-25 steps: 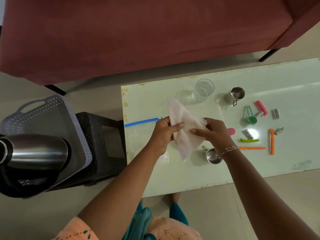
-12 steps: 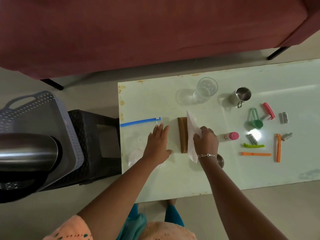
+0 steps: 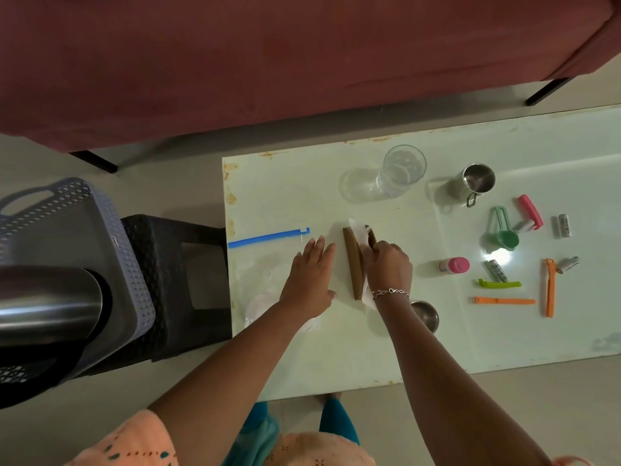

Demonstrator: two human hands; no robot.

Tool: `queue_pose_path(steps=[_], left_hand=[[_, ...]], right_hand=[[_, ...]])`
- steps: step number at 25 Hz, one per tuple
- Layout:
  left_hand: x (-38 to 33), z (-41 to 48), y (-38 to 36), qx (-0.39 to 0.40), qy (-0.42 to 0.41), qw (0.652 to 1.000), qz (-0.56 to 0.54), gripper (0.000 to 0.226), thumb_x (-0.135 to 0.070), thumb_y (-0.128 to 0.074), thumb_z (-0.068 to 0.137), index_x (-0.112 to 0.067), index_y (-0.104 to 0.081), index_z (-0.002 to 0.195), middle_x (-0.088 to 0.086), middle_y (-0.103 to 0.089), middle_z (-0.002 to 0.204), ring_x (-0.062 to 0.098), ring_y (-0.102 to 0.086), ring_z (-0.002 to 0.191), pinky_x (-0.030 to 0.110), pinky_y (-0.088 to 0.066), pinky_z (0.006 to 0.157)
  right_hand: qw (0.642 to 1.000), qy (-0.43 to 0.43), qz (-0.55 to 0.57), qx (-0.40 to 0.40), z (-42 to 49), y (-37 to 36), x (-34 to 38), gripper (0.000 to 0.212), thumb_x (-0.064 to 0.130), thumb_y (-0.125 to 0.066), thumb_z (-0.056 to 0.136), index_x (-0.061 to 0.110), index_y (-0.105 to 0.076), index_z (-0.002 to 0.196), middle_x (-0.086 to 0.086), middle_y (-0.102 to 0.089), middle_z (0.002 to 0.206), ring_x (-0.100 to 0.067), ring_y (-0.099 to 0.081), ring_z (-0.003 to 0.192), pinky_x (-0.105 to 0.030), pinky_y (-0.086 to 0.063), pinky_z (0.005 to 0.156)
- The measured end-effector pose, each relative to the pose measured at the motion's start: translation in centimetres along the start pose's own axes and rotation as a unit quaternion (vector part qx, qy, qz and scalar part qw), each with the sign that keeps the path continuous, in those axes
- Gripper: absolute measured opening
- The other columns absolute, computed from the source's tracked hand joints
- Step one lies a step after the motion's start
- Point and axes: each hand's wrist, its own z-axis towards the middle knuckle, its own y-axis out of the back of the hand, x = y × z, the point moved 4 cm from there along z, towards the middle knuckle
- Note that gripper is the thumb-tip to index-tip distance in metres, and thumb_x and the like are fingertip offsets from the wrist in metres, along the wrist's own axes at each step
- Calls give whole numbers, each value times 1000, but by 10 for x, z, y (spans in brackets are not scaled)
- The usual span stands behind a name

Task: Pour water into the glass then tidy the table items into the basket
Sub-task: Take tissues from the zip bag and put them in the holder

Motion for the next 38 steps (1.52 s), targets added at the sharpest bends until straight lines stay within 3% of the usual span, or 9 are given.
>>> queue_pose_path(steps=[3, 6, 8, 12, 14, 18, 23, 32, 38], left_hand=[[1, 3, 2, -3, -8, 1000, 23, 84, -24, -59, 88, -11, 0, 147, 10, 7, 157, 26, 7, 144, 39, -5, 117], [6, 7, 5, -8, -17, 999, 48, 83, -26, -56, 90, -11, 2, 147, 11, 10, 156, 27, 10, 144, 39, -1, 117], [11, 9, 6, -15, -23, 998, 62, 82, -28, -54, 91, -11, 4, 147, 10, 13, 156, 26, 12, 144, 38, 1, 117], [20, 13, 11, -28, -29, 997, 70, 81, -30, -51, 92, -12, 6, 147, 9, 17, 155, 25, 16, 143, 38, 6, 116], [25, 17, 17, -39, -30, 996, 71, 80, -30, -49, 93, -11, 7, 147, 9, 17, 155, 25, 16, 143, 37, 8, 116], [38, 23, 31, -66, -26, 995, 76, 78, -30, -47, 94, -11, 8, 147, 9, 16, 156, 24, 14, 144, 37, 10, 115], [61, 31, 39, -69, -1, 993, 91, 78, -33, -46, 94, -10, 8, 147, 10, 14, 156, 24, 12, 144, 37, 9, 115], [73, 37, 29, -52, 23, 995, 85, 79, -34, -46, 94, -10, 9, 147, 10, 14, 156, 26, 11, 144, 37, 7, 116], [68, 35, 30, -64, 40, 994, 81, 80, -37, -46, 94, -10, 8, 147, 10, 12, 156, 27, 10, 144, 38, 5, 116]], right_hand=[[998, -23, 43, -33, -5, 2, 0, 39, 32, -53, 89, -2, -54, 110, -21, -56, 113, -40, -52, 102, -39, -40, 80], [1000, -7, -3, 27, -4, -14, 7, 72, 43, -68, 75, -5, -39, 120, -22, -48, 123, -39, -46, 113, -42, -38, 96], [997, -18, -25, 64, -1, -27, 9, 83, 39, -72, 73, -6, -29, 129, -22, -45, 127, -38, -46, 117, -41, -38, 99], [998, -28, -39, 42, 6, -31, 10, 43, 8, -54, 84, -2, -36, 123, -23, -49, 122, -40, -49, 110, -41, -42, 89], [999, 8, -50, 20, 14, -25, 21, 38, 1, -48, 84, -3, -39, 120, -23, -51, 119, -41, -50, 107, -42, -42, 87], [978, 175, -112, -36, 46, -7, 75, 41, -9, -47, 80, -3, -44, 120, -25, -55, 113, -42, -53, 102, -46, -45, 85], [924, 315, -219, 8, 95, -13, 133, 46, -13, -48, 76, -2, -45, 121, -24, -50, 117, -42, -51, 102, -46, -42, 90], [891, 370, -259, 50, 113, -38, 157, 40, -3, -49, 86, 0, -44, 125, -22, -49, 121, -39, -48, 111, -44, -41, 96], [893, 378, -241, 43, 114, -33, 150, 59, 1, -60, 81, 1, -34, 134, -24, -40, 136, -41, -35, 128, -46, -33, 107]])
